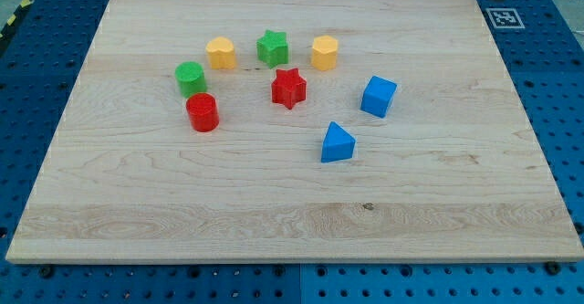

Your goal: Move the arm above the yellow hexagon

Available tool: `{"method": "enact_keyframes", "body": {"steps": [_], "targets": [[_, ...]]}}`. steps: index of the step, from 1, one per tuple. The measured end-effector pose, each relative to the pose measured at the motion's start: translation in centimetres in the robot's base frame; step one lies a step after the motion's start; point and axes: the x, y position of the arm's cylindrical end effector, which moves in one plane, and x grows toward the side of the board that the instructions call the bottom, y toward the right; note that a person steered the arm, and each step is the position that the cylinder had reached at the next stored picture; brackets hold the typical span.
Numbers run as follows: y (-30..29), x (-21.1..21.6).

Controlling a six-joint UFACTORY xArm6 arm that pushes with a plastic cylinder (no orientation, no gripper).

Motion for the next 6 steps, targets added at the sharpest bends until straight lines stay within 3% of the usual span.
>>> {"method": "enact_keyframes", "body": {"steps": [3,5,6], "targets": [[-14.4,7.6],[-19.1,9.1],[-24.5,8.5]]}}
